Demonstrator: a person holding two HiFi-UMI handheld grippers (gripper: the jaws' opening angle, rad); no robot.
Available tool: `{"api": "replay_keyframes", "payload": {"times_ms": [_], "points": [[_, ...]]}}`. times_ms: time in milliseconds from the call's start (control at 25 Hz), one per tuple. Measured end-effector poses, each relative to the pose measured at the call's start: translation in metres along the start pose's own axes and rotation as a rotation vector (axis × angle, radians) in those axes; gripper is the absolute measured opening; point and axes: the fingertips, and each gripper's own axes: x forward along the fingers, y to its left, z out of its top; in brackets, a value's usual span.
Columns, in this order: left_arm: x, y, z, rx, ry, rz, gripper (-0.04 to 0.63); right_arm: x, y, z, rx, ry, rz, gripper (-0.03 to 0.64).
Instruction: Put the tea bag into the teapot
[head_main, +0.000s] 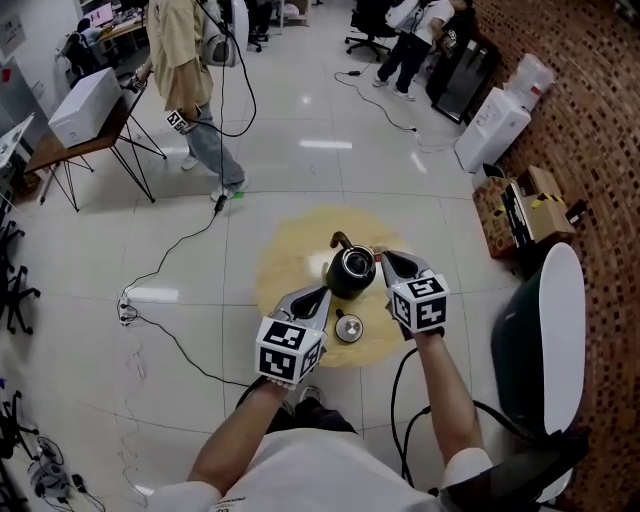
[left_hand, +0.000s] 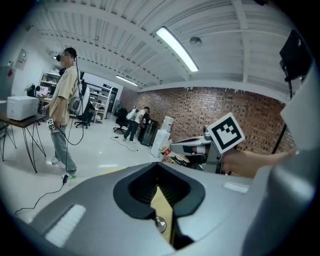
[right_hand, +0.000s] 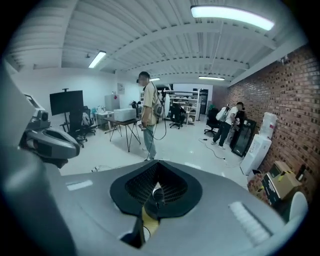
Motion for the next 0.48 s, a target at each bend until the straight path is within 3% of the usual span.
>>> {"api": "replay_keyframes", "payload": {"times_ms": [480], "points": [[0.017, 0.025, -0.031, -0.068, 0.027, 0.028, 0.012, 0.099, -0.001, -0.085, -0.115, 0.306, 0.059, 0.004]]}}
